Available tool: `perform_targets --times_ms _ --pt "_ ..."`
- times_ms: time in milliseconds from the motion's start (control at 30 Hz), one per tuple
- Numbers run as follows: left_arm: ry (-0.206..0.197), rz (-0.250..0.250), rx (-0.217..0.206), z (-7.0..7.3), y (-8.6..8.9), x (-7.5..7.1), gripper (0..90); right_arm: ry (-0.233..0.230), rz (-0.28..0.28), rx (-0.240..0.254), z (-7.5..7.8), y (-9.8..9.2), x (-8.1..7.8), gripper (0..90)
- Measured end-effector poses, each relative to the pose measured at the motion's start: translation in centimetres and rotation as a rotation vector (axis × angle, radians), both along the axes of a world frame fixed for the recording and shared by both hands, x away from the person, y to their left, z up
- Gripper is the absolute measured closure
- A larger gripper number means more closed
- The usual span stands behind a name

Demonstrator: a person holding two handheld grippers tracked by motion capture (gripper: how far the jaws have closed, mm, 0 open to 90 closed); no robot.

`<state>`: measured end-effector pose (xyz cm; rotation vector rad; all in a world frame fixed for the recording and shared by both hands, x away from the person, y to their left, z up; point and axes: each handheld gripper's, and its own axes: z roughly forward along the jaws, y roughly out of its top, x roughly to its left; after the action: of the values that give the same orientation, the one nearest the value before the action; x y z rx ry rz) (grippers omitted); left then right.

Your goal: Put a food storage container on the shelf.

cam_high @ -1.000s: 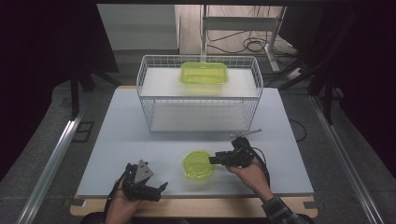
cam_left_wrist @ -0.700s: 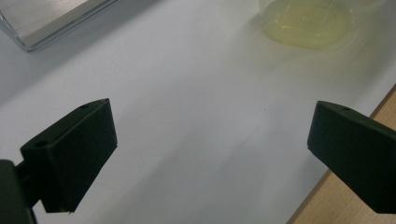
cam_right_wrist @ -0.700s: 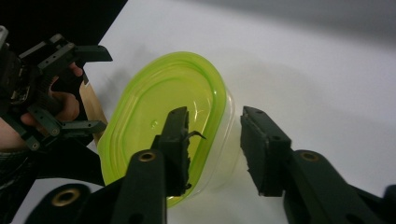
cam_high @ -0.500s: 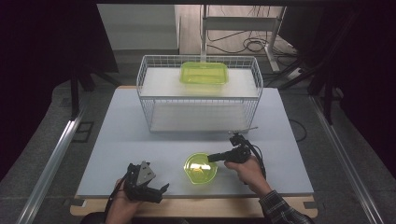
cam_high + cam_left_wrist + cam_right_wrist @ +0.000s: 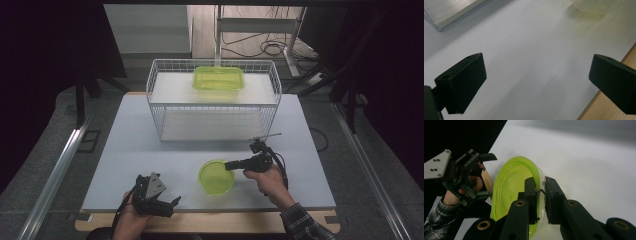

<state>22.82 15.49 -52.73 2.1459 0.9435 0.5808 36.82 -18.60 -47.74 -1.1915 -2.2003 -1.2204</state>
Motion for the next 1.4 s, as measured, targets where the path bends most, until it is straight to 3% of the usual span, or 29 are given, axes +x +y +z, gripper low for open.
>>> perform_targets --times_ms 300,800,1400 --pt "0.031 0.034 -0.035 -0.1 0.5 0.3 0.4 -0.017 -0.038 0.051 1.5 -1.2 0.3 81.0" --pt "0.047 0.036 -0.023 -0.3 0.3 0.3 0.5 -0.033 -0.068 0.095 3.8 -1.9 0.8 81.0" --pt "0.052 0.028 -0.013 -0.3 0.3 0.4 0.4 -0.09 -0.101 0.137 8.5 -2.6 1.7 81.0"
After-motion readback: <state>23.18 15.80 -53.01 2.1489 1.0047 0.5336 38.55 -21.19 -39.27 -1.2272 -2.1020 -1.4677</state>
